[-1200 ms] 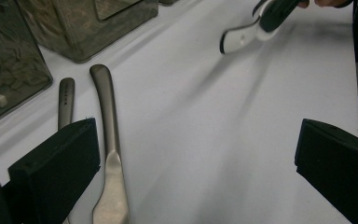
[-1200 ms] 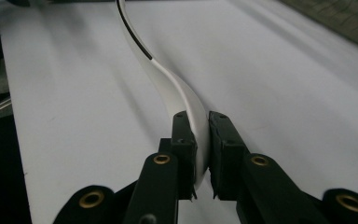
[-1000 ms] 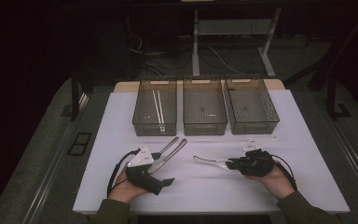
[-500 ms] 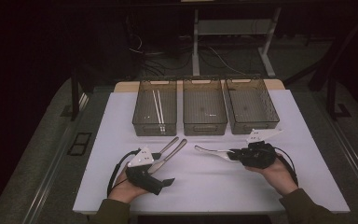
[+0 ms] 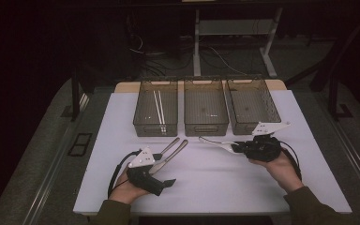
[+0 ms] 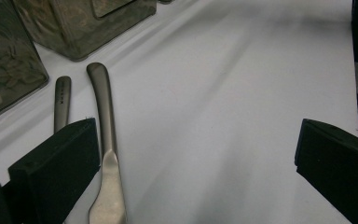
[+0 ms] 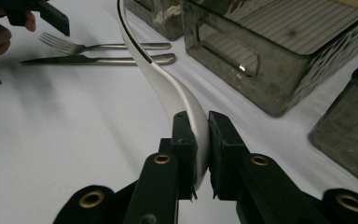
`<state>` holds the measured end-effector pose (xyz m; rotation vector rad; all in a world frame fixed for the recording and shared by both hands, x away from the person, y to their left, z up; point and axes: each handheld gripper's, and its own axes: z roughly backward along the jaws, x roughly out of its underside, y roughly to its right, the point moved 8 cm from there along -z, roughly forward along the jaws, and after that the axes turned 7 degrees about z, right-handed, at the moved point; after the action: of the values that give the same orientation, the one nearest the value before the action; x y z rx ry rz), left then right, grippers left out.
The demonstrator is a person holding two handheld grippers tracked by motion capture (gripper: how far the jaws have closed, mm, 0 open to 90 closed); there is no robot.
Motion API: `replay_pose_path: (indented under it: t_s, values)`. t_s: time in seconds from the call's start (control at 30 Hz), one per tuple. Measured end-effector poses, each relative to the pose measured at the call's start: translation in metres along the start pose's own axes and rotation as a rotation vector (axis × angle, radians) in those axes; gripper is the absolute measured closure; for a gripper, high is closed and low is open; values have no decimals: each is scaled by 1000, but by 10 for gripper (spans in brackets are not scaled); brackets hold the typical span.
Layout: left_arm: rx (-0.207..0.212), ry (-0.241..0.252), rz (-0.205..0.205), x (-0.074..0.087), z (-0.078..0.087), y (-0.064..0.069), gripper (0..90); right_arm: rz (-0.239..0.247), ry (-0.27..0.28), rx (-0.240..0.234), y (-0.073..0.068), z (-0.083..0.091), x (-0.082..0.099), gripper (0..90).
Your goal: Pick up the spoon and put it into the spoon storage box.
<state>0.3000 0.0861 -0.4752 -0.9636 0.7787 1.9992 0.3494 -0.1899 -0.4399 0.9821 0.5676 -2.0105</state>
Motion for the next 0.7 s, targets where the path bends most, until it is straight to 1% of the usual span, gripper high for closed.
replay_pose_path:
  t_s: [0.13,0.27,0.3,0.43,0.7]
  values:
    - [0,1,1,0,0,0,0,0,15,9,4,1,-6,814]
    - [0,1,0,0,0,1,0,5,26,31,8,1,-13,815]
    - [0,2,-6,0,1,0,0,3,24,27,9,0,-14,815]
    - [0,3,-1,0,1,0,0,5,41,37,12,-4,-25,815]
    - [4,4,-2,-1,2,1,0,11,46,57,18,-16,-38,816]
